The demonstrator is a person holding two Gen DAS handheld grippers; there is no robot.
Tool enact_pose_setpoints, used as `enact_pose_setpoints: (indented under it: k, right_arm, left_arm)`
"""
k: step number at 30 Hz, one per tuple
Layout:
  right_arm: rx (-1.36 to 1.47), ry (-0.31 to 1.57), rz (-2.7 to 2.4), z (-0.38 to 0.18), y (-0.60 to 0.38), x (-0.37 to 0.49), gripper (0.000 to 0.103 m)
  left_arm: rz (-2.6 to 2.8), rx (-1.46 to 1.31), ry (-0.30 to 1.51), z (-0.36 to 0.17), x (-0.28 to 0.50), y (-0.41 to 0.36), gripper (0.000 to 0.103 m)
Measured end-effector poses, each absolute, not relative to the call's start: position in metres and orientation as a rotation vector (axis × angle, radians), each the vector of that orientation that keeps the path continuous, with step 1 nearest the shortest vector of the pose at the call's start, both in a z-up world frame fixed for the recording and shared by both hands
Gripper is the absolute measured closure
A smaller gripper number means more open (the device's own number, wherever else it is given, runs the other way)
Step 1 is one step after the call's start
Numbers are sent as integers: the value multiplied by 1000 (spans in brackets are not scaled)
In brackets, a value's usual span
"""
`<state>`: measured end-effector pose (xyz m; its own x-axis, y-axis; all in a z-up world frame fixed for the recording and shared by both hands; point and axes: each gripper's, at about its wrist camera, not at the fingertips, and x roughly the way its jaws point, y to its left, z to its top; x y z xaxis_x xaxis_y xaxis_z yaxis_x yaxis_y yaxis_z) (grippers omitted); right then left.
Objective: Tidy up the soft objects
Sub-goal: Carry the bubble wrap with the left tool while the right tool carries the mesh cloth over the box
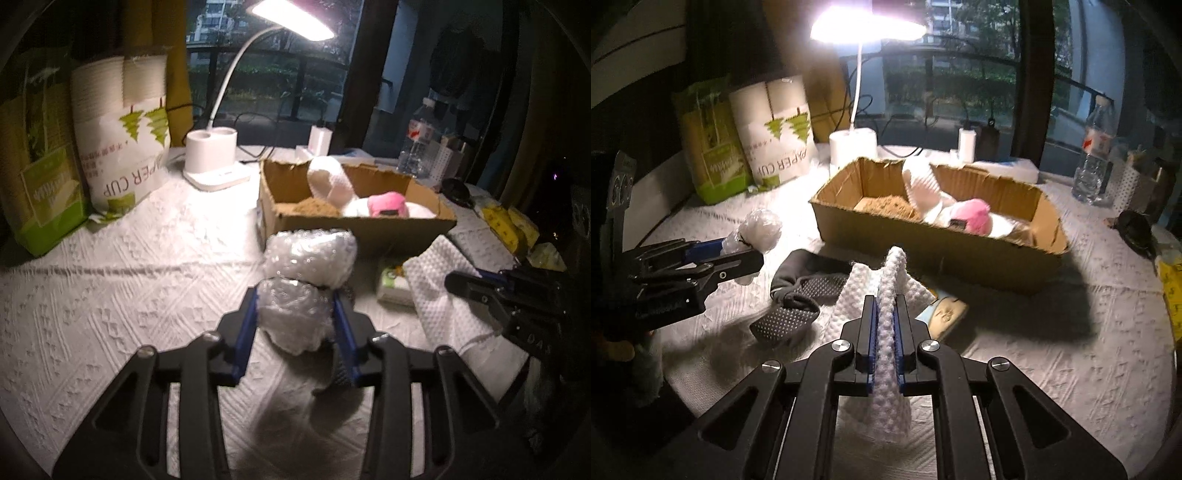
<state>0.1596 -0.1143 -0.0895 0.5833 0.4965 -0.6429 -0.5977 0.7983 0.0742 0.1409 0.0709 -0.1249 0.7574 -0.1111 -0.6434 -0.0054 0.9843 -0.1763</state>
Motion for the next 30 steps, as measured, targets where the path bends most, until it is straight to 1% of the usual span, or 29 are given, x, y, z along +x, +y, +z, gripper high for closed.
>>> enact_pose_setpoints:
  k: [13, 30]
  right_arm:
    - [-121, 644, 634, -67, -140, 161, 94]
    - [-86, 586, 617, -46, -175, 191, 94]
  left_arm:
    - [-90, -156, 686, -102, 145, 45, 62]
    - [-106, -133, 655, -75, 172, 14, 62]
